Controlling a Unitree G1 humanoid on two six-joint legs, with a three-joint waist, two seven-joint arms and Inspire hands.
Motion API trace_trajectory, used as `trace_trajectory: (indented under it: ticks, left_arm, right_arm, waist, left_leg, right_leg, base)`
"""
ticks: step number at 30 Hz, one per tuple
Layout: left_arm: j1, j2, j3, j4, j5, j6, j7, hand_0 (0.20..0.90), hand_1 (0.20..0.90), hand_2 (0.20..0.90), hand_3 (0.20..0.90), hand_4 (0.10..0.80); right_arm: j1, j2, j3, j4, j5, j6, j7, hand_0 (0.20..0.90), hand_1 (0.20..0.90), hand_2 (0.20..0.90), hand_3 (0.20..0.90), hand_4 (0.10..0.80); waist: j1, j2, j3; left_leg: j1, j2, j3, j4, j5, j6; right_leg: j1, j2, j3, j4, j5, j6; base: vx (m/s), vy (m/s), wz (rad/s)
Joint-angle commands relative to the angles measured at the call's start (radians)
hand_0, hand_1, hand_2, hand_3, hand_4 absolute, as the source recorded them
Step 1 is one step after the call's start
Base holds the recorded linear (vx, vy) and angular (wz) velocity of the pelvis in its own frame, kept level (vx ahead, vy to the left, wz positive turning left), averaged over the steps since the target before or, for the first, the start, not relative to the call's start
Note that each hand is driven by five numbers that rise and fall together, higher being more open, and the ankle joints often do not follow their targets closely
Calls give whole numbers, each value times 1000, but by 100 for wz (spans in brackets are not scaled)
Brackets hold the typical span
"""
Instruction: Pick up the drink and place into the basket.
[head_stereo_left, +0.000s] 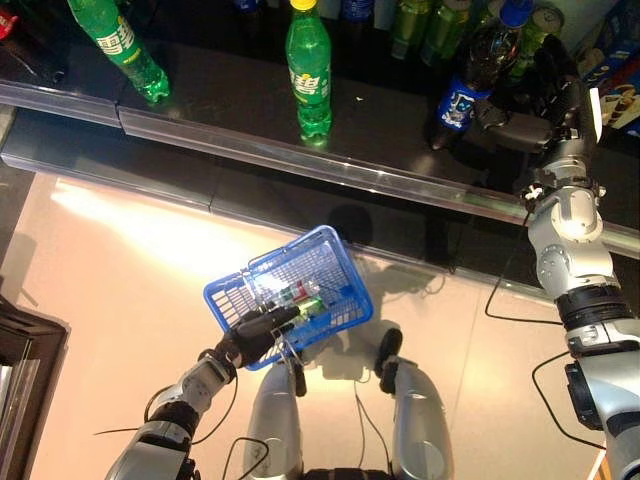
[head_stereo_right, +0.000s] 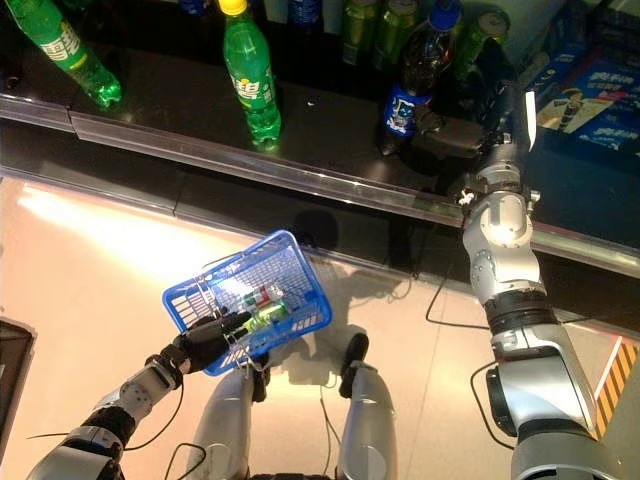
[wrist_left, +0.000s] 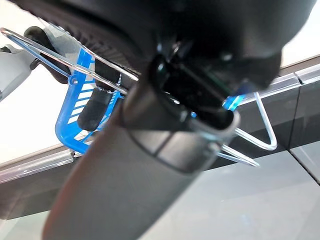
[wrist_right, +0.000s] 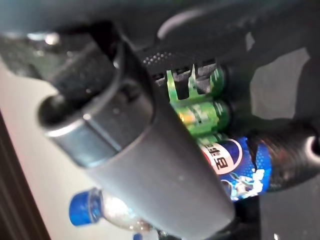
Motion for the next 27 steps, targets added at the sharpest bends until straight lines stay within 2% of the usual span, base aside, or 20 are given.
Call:
trace_trajectory:
  ticks: [1, 24, 25, 26, 27]
  left_arm:
    - [98, 65, -81, -57, 2, 48, -174, 300, 300, 300, 200, 100]
    - [79, 55, -113, -40, 15, 47, -186, 300, 300, 300, 200, 100]
    - [79, 55, -113, -39, 17, 47, -190, 300, 300, 300, 200, 100]
    - [80, 55, -114, -38, 17, 48, -190, 300, 300, 300, 200, 100]
    - [78, 52, -117, -37, 15, 44, -190, 300, 300, 300, 200, 100]
  right_arm:
    - [-152, -81, 27, -9, 6, -64, 22, 900, 900, 900, 900, 800]
    - [-225, -54, 85, 18, -7, -19, 67, 900, 900, 900, 900, 800]
    - [-230, -51, 90, 21, -5, -20, 75, 747, 747, 747, 722, 622]
    - [-231, -49, 92, 23, -3, -22, 80, 469, 469, 469, 398, 298]
    - [-238, -43, 95, 25, -5, -23, 81, 300, 300, 300, 200, 100]
  waist:
    - [39, -6, -85]
    - [49, 1, -76]
    - [50, 3, -75]
    - [51, 4, -76]
    - [52, 5, -74]
  left_leg:
    - [49, -5, 24, -38, -3, 26]
    - [40, -18, 17, -37, -8, 30]
    - [40, -20, 17, -39, -7, 30]
    - [50, -22, 9, -33, -31, 22]
    - [38, -22, 16, -38, -7, 29]
  right_leg:
    - [-5, -49, 46, 43, -19, 93]
    - [-17, -53, 40, 55, -27, 88]
    - [-16, -52, 39, 53, -27, 87]
    - [-9, -52, 46, 64, -51, 98]
    - [-18, -53, 39, 56, -29, 87]
  base:
    - [20, 5, 4]
    - [2, 1, 0]
    - [89, 13, 0]
    - [0, 0, 0]
    - [7, 14, 5]
